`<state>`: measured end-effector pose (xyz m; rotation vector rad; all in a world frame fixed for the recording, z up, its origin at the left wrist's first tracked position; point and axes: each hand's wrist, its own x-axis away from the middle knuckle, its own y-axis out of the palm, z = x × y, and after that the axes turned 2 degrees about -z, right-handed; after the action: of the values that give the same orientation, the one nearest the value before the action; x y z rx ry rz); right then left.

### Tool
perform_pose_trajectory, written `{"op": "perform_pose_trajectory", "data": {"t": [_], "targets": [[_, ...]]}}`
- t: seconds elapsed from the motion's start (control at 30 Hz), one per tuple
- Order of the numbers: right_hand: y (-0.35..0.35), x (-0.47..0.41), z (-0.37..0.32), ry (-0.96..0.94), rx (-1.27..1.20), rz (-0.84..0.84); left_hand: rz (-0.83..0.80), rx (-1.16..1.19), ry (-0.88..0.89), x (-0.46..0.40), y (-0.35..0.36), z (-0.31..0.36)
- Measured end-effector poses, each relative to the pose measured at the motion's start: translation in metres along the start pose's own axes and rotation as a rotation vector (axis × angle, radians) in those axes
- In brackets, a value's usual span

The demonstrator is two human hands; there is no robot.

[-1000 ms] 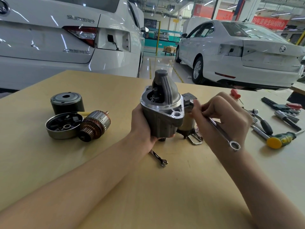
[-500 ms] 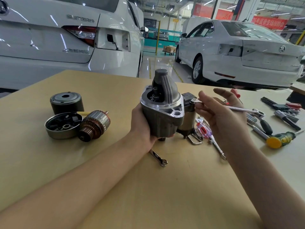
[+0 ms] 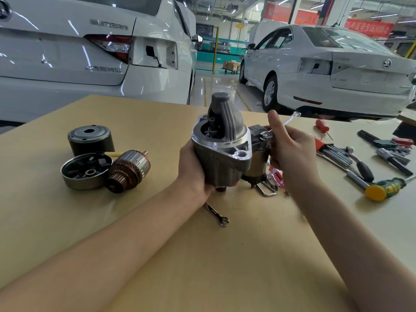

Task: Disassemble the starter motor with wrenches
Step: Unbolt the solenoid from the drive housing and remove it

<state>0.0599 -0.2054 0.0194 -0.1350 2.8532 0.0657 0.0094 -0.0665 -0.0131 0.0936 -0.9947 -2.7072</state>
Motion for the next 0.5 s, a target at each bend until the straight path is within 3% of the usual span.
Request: {"op": "perform_pose_trajectory", "data": {"t": [0.23,0.4,0.5], "targets": [[-0.015,0.001,-0.010,0.052,-0.537,-0.140,0.004,0.041,-0.021,0.000,0.000,0.000],[-0.021,0.012,-0.012,-0.091,-0.466,-0.259,0.003,0.045,-0.020,-0.001,0.000,-0.001],[-0.020,0.021,-0.008,-0.302,-0.160,-0.154,-0.010,0.036,-0.011,-0.001,-0.001,-0.001]]}}
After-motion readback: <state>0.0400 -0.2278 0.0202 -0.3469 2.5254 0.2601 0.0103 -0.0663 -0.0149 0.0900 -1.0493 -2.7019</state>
